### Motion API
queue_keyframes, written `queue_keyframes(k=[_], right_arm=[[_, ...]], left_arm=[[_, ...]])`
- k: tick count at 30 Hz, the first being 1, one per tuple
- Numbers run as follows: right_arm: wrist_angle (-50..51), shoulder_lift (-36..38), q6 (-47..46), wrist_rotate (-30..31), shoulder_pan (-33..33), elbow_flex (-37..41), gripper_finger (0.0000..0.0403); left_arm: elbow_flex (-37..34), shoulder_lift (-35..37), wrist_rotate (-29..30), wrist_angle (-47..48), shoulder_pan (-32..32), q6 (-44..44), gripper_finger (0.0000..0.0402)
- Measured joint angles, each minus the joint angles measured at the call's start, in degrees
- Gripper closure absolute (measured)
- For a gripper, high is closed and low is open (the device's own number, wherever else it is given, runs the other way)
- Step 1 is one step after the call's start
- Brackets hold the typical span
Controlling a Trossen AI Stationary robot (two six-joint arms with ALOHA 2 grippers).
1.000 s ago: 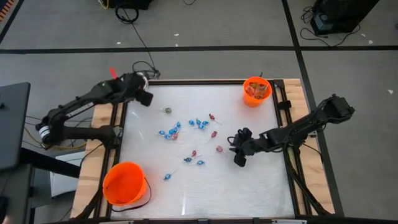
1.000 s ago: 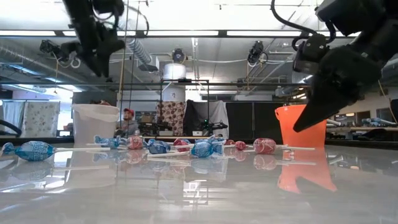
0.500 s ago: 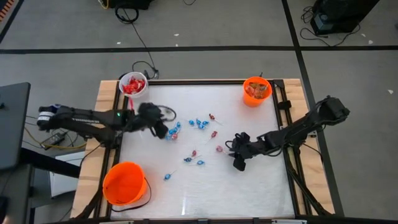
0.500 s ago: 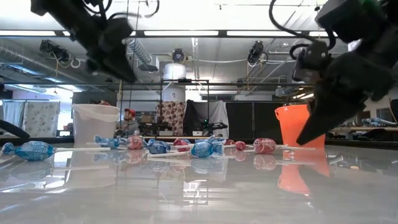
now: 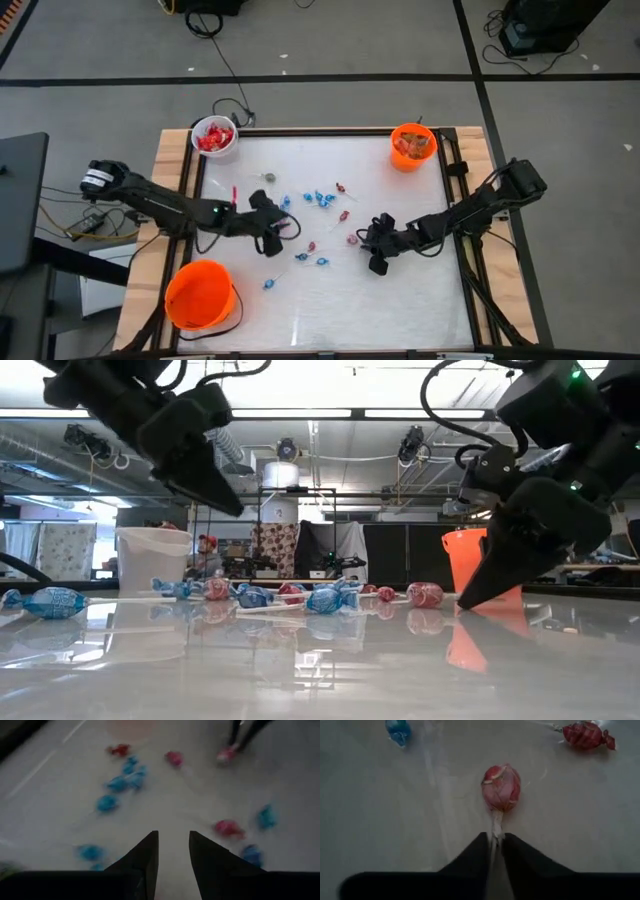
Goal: Sort candy by brand, put in halloween buckets
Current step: Put the pink lollipop into the bottom orange bucket
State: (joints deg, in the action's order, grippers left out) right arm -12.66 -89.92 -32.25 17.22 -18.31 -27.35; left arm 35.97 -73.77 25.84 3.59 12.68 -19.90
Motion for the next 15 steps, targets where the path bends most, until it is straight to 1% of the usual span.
queue_keyframes(k=[2, 3, 4, 5, 7, 10, 12, 15], right_arm=[[-0.21, 0.30, 1.37, -0.53, 0.03, 0.02, 0.0367], [-0.39, 0.30, 2.21, -0.95, 0.01, -0.08, 0.0383], [-0.41, 0.30, 2.75, -1.17, -0.02, -0.24, 0.0388], [-0.45, 0.36, 2.78, -1.57, -0.02, -0.52, 0.0388], [-0.37, 0.20, 2.58, -1.42, 0.09, -1.54, 0.0384], [-0.90, 0.54, 4.63, 0.15, 0.16, -2.98, 0.0390], [-2.62, 0.62, 6.78, 1.18, 0.16, -4.24, 0.0392], [-3.25, 1.08, 9.46, 1.60, 0.33, -6.42, 0.0392]], left_arm=[[0.25, -2.70, -0.97, -5.62, 0.85, 0.20, 0.0289], [0.20, -3.77, -1.02, -6.94, 1.17, 0.24, 0.0289], [0.11, -5.09, -1.03, -9.23, 1.35, 0.25, 0.0289], [0.14, -6.49, -1.05, -12.12, 1.49, 0.27, 0.0289], [0.15, -8.74, -1.14, -14.70, 1.76, 1.10, 0.0288], [0.24, -12.42, -2.87, -20.43, 1.76, 3.28, 0.0282], [0.10, -14.50, -4.55, -23.44, 1.74, 3.22, 0.0272], [0.17, -17.46, -7.47, -28.84, 1.74, 1.64, 0.0246]])
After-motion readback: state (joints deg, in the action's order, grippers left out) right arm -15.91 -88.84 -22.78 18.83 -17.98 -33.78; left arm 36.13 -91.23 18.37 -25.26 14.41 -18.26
